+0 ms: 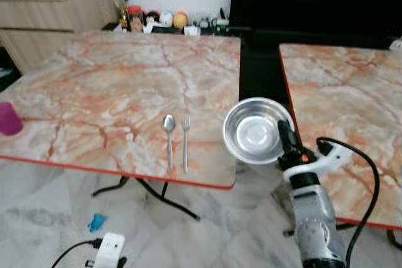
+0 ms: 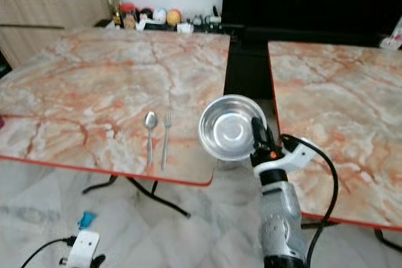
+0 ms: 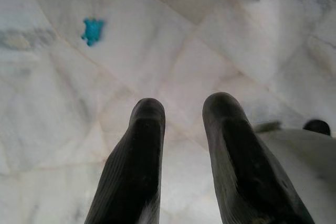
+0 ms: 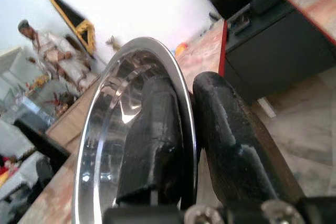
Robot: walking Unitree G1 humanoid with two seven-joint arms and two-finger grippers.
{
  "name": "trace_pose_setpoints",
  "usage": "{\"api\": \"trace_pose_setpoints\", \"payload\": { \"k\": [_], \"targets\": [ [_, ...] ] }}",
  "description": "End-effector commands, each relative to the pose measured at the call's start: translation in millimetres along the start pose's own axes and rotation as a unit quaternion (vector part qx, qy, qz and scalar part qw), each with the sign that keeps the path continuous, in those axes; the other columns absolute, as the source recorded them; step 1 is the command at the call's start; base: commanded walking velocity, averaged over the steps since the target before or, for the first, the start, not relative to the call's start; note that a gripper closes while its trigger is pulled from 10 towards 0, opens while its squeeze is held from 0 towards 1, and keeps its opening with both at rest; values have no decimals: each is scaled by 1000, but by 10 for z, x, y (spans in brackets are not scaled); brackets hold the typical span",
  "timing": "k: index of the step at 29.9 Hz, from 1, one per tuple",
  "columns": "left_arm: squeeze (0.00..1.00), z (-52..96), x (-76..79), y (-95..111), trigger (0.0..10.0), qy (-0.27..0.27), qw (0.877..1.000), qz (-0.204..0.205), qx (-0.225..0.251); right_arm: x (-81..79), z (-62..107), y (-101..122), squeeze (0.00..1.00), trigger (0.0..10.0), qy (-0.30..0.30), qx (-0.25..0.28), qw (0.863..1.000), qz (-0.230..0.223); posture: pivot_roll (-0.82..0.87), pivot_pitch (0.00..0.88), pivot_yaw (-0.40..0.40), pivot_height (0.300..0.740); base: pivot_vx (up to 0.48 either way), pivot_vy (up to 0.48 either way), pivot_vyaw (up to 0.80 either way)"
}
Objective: Setting the table
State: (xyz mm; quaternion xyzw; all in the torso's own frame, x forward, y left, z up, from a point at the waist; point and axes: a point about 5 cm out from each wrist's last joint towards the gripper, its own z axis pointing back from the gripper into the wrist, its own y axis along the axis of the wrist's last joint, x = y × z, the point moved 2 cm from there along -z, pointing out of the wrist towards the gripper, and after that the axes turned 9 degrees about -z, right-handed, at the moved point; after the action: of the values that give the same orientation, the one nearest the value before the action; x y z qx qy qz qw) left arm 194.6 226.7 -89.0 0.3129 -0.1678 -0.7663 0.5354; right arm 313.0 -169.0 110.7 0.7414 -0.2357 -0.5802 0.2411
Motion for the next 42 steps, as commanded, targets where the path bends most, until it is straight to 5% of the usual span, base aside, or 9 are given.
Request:
{"api": "trace_pose_setpoints", "payload": {
  "k": [1,42],
  "targets": [
    [0,-3,4,2,10000,-4,1000,-9,-2,-101,-56,27,0,10000,19,6,1000,6,119,0,-11,740,0,-262,0],
    [0,-18,70,47,10000,-18,1000,-17,2,-52,-59,168,0,10000,16,14,999,26,101,0,-22,740,0,-336,0]
  ]
}}
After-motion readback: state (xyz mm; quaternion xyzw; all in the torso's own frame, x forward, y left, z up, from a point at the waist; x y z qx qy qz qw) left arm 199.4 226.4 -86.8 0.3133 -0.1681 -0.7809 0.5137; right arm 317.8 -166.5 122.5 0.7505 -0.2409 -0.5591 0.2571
